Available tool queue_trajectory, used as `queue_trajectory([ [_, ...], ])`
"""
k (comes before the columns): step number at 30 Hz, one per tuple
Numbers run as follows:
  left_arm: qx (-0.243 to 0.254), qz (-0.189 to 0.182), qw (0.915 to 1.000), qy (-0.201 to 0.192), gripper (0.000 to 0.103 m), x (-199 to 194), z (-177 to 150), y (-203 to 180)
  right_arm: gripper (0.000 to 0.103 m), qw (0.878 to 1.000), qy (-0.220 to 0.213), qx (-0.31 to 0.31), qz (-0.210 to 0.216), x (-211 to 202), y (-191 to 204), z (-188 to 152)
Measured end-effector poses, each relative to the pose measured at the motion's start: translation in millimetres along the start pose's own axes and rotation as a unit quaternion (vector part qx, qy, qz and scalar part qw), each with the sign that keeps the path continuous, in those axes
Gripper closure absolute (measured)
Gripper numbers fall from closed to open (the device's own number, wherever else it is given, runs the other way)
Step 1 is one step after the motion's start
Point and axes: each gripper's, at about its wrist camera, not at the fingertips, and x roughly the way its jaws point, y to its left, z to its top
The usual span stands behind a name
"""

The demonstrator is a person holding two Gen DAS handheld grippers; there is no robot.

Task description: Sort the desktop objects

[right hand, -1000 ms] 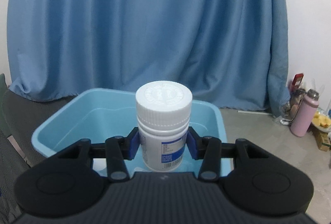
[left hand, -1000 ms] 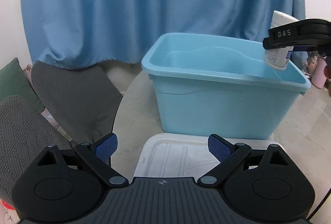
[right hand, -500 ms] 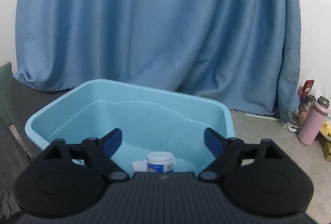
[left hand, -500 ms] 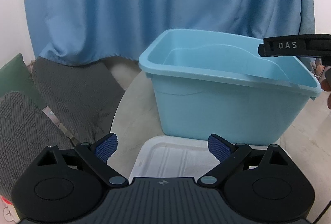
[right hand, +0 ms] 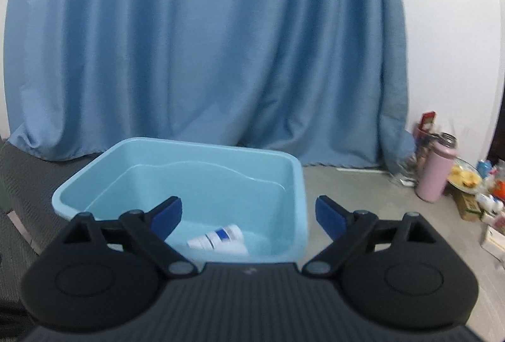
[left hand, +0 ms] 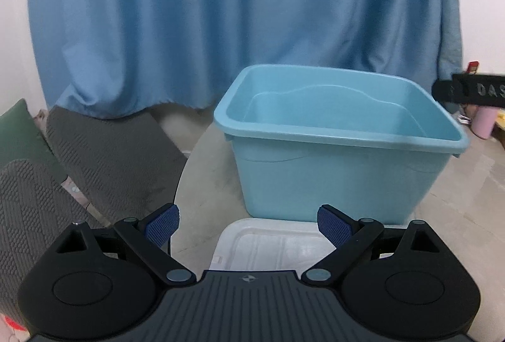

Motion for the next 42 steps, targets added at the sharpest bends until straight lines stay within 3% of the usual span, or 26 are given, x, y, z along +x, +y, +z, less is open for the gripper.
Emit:
queue_trajectory([
  [12, 0.023, -0.046, 0.9987, -0.006, 0.007, -33, -23, 2, 0.01, 0.997, 0.039, 0.035, -0.055, -52, -9, -47],
  [19, 0.03, -0.056, 0.998, -0.002, 0.007, -39, -42, 5, 0.01, 0.995, 0.064, 0.045, -0.065, -68, -12, -74],
  [28, 0.035, -0.054, 0.9979, 0.012, 0.007, -35, -67, 16, 0.01, 0.993, 0.099, 0.057, -0.037, -74, -11, -108],
  [42, 0.041, -0.047, 0.997, 0.047, 0.007, -22, -102, 22, 0.01, 0.987, 0.148, 0.047, -0.03, -75, 0, -147],
])
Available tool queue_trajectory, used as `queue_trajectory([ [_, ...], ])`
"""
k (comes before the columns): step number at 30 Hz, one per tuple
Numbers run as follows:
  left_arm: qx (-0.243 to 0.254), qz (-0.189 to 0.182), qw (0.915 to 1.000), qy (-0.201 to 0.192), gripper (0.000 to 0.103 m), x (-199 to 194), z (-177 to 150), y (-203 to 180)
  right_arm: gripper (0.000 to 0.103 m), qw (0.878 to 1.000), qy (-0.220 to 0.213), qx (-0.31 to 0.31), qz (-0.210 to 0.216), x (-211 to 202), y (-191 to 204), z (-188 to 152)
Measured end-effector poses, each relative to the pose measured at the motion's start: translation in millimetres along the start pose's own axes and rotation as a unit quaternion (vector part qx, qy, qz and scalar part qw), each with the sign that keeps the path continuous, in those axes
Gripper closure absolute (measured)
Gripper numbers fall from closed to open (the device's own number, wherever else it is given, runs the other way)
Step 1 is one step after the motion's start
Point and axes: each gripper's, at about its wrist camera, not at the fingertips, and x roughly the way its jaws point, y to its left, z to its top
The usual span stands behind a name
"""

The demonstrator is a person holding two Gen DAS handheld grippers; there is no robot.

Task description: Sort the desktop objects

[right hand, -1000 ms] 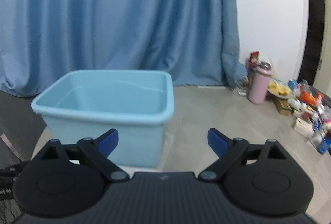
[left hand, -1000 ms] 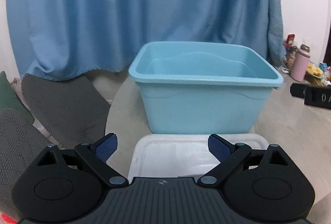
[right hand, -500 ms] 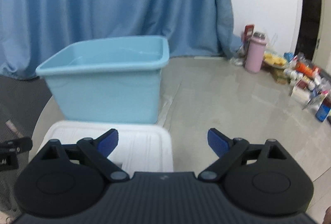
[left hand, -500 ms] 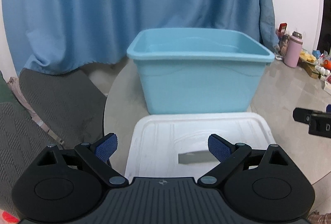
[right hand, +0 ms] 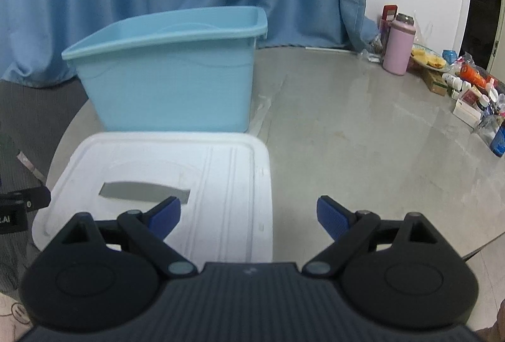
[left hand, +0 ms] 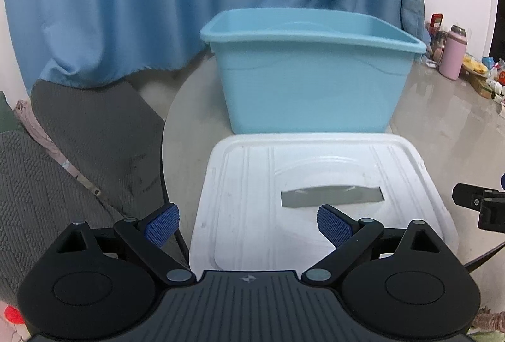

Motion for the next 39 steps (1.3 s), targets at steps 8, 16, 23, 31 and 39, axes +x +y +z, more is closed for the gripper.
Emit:
queue_trajectory([
  [8, -0.007, -0.001, 0.9998, 0.02, 0.007, 12, -8, -1, 0.01, 1.0, 0.018, -0.006, 0.004, 4, 4, -9],
  [16, -0.018, 0.001, 0.999, 0.042, 0.007, 25, -4, 1, 0.01, 0.999, 0.036, -0.003, 0.007, 14, 1, -9],
  [23, -0.015, -0.004, 0.9977, 0.065, 0.007, 42, 7, -3, 0.01, 0.998, 0.055, 0.004, 0.009, 26, -3, -3],
  [31, -0.02, -0.004, 0.9948, 0.1, 0.007, 70, 21, 1, 0.01, 0.996, 0.088, 0.009, 0.015, 49, -6, 9],
  [39, -0.025, -0.006, 0.9914, 0.128, 0.007, 95, 37, 7, 0.01, 0.993, 0.119, 0.013, 0.02, 74, -5, 19],
])
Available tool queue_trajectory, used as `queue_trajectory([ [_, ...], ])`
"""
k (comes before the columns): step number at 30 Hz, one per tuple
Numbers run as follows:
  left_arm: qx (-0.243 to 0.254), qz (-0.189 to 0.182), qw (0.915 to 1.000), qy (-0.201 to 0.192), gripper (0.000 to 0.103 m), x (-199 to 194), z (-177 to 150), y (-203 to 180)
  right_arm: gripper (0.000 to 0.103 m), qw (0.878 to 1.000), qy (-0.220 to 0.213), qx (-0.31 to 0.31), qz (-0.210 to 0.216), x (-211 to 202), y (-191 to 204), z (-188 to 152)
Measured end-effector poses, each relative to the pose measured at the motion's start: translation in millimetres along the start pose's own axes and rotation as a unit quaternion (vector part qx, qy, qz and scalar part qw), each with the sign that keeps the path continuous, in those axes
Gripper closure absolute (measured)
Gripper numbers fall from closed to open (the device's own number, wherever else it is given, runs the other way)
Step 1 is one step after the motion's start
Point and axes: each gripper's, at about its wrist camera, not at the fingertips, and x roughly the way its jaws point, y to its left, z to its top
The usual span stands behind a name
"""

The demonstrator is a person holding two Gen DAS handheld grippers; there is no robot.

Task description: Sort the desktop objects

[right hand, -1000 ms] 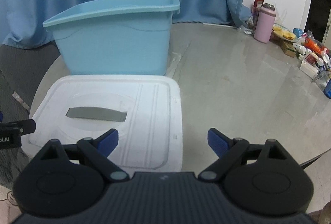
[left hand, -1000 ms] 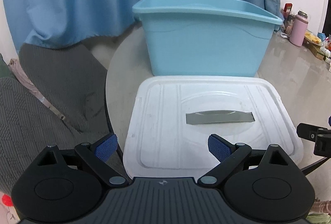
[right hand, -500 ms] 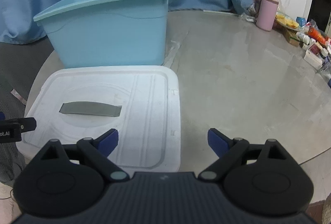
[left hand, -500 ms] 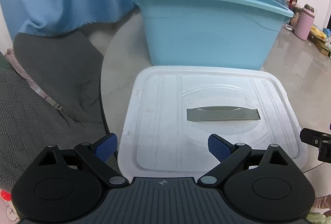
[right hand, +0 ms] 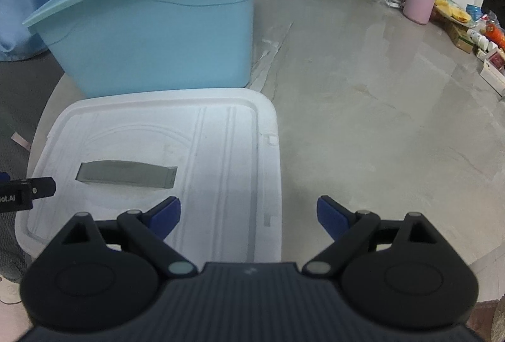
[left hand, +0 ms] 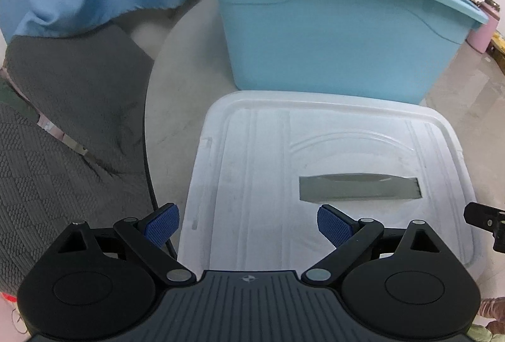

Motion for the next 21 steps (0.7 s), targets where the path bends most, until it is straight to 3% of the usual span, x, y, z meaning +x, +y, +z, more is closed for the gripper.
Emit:
queue_trajectory([
  [21, -0.04, -0.025, 0.997, 0.061, 0.003, 48, 26, 14, 0.01, 0.997, 0.074, 0.002, 0.002, 52, 4, 27],
])
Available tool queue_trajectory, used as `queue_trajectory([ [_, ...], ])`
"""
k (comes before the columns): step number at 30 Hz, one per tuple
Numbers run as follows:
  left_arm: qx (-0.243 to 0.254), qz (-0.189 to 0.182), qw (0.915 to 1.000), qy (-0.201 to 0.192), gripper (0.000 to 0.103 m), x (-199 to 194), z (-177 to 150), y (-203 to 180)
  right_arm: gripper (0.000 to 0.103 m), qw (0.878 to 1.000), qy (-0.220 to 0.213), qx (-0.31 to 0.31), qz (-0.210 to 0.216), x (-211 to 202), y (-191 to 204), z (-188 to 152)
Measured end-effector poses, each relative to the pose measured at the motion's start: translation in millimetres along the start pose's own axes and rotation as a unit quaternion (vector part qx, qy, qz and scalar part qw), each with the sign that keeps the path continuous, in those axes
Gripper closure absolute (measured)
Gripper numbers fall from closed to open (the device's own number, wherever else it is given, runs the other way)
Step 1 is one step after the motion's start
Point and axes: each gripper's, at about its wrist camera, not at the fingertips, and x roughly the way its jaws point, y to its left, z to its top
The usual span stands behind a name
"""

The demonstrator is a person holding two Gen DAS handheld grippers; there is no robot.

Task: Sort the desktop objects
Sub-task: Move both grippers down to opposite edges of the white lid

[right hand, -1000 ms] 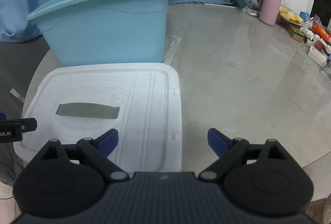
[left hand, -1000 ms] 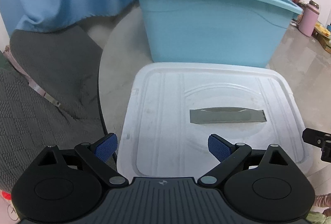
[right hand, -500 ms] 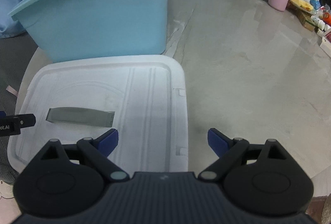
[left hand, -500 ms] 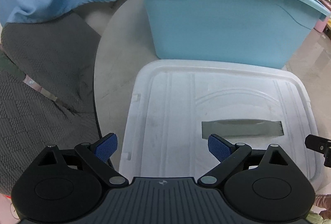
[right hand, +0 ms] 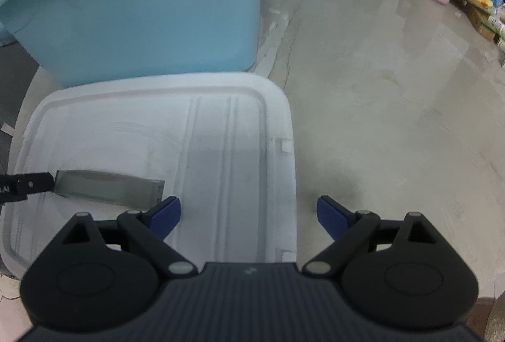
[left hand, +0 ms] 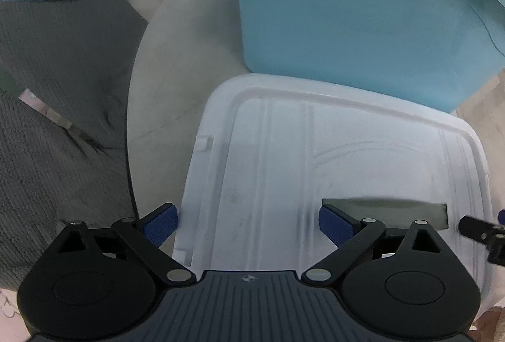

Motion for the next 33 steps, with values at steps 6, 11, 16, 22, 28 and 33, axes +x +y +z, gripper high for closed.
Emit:
queue_trajectory([
  [6, -0.01, -0.013, 0.9998, 0.007, 0.0, 4, 3, 1, 0.006, 1.0, 0.013, 0.01, 0.01, 4, -2, 4],
  [11, -0.019, -0.018, 0.9996, 0.009, 0.0, 5, 2, 1, 0.004, 0.999, 0.027, 0.005, 0.031, 6, -1, 5],
  [16, -0.019, -0.017, 0.9997, 0.001, 0.0, 1, -7, -3, 0.001, 0.999, 0.025, -0.006, 0.027, 6, 7, 1],
  [22, -0.012, -0.02, 0.9996, 0.015, 0.0, 1, -5, 8, 0.0, 0.999, 0.035, -0.006, 0.03, 2, 6, 4],
  [28, -0.006, -0.024, 0.9995, 0.02, 0.0, 0, -8, 9, 0.0, 0.999, 0.041, 0.005, 0.025, 1, 8, 6],
  [33, -0.001, -0.027, 0.9994, 0.022, 0.0, -4, -15, 10, 0.0, 0.999, 0.041, 0.005, 0.023, 5, 9, 4],
])
